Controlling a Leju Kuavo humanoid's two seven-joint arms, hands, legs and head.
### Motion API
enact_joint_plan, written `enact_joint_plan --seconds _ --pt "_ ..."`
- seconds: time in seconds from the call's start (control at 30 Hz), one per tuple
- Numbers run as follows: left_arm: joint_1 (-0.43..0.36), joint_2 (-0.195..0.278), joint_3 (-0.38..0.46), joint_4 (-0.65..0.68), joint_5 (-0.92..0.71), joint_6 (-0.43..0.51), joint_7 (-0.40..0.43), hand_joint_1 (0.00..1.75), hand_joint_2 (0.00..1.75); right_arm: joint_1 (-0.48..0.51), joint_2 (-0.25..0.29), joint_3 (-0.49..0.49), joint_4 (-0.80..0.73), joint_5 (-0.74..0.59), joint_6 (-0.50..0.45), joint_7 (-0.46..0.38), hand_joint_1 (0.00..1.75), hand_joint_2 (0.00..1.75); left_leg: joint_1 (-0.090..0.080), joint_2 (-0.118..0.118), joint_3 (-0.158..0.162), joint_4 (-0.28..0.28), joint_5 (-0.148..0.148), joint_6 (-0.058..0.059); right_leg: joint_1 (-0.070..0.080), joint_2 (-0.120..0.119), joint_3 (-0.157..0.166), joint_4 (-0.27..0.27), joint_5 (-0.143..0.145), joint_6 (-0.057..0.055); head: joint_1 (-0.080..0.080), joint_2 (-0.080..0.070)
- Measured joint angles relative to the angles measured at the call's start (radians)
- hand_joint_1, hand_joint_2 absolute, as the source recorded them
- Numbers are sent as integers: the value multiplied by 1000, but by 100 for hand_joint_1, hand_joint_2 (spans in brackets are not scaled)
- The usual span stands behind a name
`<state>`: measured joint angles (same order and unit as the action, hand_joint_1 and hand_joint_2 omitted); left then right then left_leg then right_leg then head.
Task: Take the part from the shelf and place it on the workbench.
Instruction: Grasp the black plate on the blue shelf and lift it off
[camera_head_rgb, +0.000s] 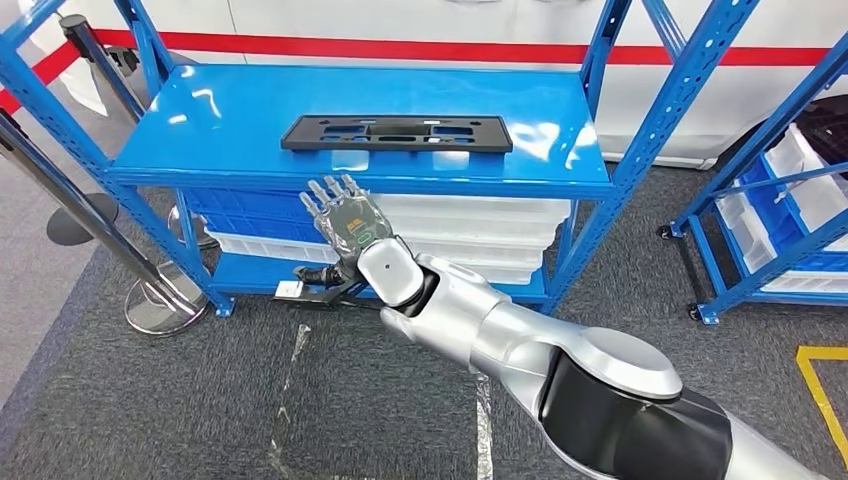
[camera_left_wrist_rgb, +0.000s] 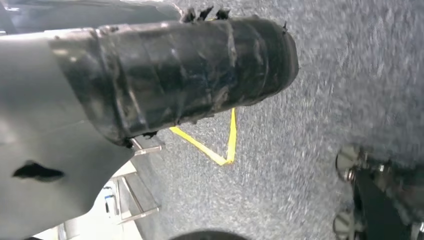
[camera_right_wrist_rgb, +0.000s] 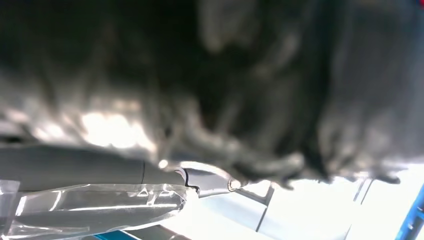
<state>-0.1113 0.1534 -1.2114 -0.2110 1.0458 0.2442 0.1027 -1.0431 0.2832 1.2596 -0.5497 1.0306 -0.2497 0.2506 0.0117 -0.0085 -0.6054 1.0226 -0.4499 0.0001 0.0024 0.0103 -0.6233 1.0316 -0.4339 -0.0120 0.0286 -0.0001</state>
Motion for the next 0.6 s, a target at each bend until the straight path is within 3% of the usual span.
enact_joint_plan --seconds 0.07,0.1,0.17,0.23,0.27,0.3,0.37,0.4,0.43,0.53,0.6 --pt "0 0 -1 0 0 0 0 0 0 -1 0 0 0 5 5 0 0 0 2 2 -5 17 -15 -11 -4 -1 10 -12 3 -11 -1 0" --pt "0 0 -1 0 -1 0 0 0 0 -1 0 0 0 9 7 0 0 0 3 3 -20 52 -35 -15 -7 -1 15 -18 4 -16 -3 0" --pt "-1 0 -2 0 -1 1 -1 0 0 -1 1 0 0 14 9 0 0 0 4 4 -79 173 -88 -23 -8 -3 22 -20 2 -22 -5 0" --pt "0 0 -3 0 -2 1 -2 0 0 2 2 0 0 16 13 0 0 0 5 4 -133 266 -105 -27 -7 -2 26 -19 -2 -25 -5 0" --pt "1 0 -3 0 -2 0 -2 0 0 3 2 0 0 16 15 1 0 0 6 4 -137 261 -87 -28 -7 -2 29 -19 -5 -25 -5 0" --pt "2 0 -3 0 -2 0 -3 0 0 4 2 0 0 16 15 1 0 0 6 4 -123 220 -52 -27 -7 -1 33 -18 -8 -24 -5 0" --pt "3 0 -4 0 -2 0 -3 0 0 3 2 0 0 16 13 1 0 0 5 5 -65 88 18 -23 -5 1 42 -15 -18 -18 -6 0" --pt "2 0 -5 0 -3 0 -2 0 0 2 2 0 0 17 11 1 0 0 3 4 -40 37 33 -19 -3 1 42 -12 -22 -13 -6 0" --pt "1 0 -7 0 -4 0 -2 0 0 2 1 0 0 17 9 2 0 0 1 4 -27 9 36 -14 -1 1 41 -11 -25 -9 -6 0" --pt "-2 0 -12 0 -7 0 -2 0 0 3 2 0 0 18 6 2 0 0 1 2 -20 -4 26 1 0 0 40 -9 -31 4 -6 0" --pt "-1 -1 -14 0 -7 0 -2 0 0 1 2 0 0 18 6 2 0 0 6 3 -12 -10 25 12 0 -1 22 36 -60 14 -5 0"
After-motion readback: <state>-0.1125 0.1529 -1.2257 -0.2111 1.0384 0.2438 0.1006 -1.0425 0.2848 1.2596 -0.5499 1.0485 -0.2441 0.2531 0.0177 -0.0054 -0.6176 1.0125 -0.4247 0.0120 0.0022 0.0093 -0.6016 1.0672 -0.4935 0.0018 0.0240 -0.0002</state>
